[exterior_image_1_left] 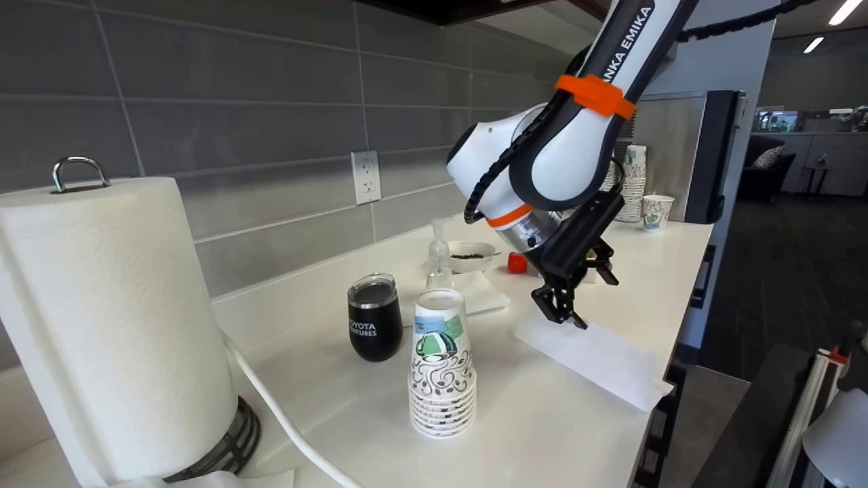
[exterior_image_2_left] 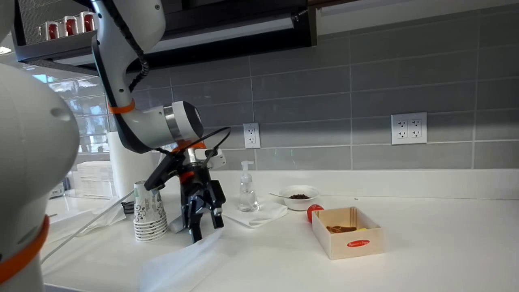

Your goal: Fold the napkin

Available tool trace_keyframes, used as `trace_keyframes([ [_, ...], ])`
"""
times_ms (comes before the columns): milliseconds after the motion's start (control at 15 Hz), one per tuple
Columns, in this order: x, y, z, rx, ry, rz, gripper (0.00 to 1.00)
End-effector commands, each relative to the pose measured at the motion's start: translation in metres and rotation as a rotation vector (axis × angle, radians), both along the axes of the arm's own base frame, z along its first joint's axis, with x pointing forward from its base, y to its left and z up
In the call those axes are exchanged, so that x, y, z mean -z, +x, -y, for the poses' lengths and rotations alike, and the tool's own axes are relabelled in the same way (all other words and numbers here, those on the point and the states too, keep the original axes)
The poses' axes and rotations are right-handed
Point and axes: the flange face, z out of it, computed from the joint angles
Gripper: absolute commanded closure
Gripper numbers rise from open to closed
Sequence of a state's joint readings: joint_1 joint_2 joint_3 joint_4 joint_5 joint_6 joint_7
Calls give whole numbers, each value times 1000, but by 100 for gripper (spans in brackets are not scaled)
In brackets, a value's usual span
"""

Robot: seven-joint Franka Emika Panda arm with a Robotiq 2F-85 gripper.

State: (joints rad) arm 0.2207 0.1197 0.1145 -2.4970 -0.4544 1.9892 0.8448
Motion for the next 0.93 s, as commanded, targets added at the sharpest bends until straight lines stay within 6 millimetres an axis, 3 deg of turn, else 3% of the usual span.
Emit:
trace_keyframes([
  [0,-1,-10,20,57,-11,8,0],
  [400,22,-14,34,102,54,-9,0],
  [867,25,-7,17,109,254,78,0],
])
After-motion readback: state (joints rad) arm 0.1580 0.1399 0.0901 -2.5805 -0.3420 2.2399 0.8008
